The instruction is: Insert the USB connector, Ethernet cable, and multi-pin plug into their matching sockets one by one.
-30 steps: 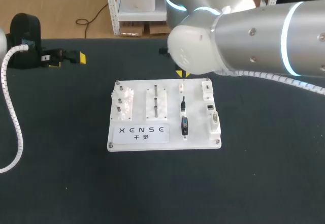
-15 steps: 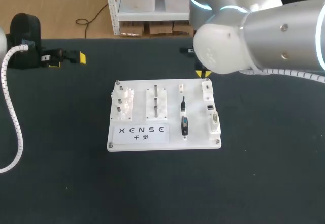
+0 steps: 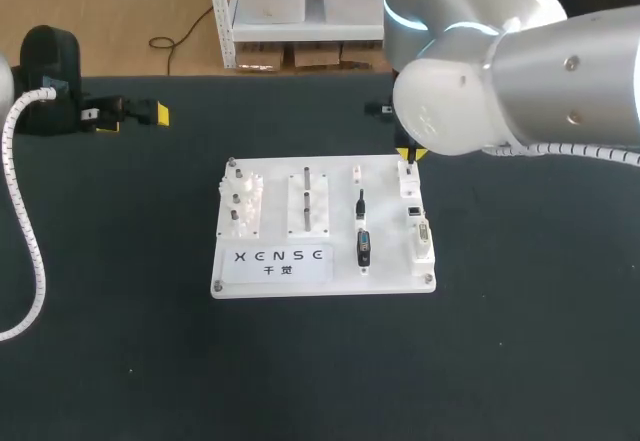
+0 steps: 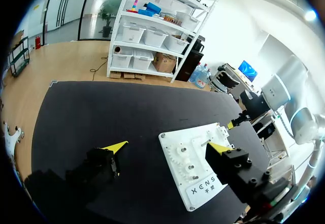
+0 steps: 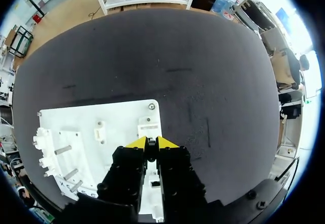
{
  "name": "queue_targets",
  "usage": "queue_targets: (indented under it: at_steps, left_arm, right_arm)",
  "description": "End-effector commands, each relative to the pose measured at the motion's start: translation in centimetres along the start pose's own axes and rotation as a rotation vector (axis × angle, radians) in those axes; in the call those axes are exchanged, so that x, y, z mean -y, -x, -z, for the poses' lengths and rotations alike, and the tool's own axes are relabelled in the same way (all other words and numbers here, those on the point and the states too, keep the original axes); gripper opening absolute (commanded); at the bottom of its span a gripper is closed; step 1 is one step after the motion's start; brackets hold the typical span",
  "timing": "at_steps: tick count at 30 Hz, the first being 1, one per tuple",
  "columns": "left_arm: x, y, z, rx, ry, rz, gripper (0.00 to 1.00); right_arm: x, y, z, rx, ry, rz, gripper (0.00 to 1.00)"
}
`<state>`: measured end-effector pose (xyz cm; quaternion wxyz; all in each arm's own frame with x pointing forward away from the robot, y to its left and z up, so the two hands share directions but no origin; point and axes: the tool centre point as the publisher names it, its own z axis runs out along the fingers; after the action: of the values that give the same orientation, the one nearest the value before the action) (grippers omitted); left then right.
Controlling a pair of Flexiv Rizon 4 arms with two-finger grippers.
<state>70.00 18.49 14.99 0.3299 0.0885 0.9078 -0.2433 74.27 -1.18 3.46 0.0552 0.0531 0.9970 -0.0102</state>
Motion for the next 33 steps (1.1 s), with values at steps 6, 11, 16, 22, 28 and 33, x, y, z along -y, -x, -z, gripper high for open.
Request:
queue_targets:
  at_steps: [6,11,16,22,28,33]
  left_arm:
    - [0.0,0.0,0.0,0.000,0.000,0.000,1.00]
    - [0.0,0.0,0.0,0.000,0.000,0.000,1.00]
    - [0.0,0.0,0.0,0.000,0.000,0.000,1.00]
    - [0.0,0.0,0.0,0.000,0.000,0.000,1.00]
    - [0.0,0.0,0.0,0.000,0.000,0.000,1.00]
    - [0.0,0.0,0.0,0.000,0.000,0.000,1.00]
  right_arm:
    - [0.4,-0.8,-0.2,0.002,-0.004,0.002,0.00]
    - [0.4,-0.9,-0.4,-0.003,-0.006,0.001,0.00]
    - [0.4,-0.8,-0.8,-0.008,-0.007,-0.001,0.00]
    - [0.3,-0.7,-0.9,-0.014,-0.006,-0.004,0.00]
    - [0.1,-0.6,-1.2,-0.017,-0.005,-0.001,0.00]
    - [-0.2,-0.5,-1.2,-0.020,-0.001,0.002,0.00]
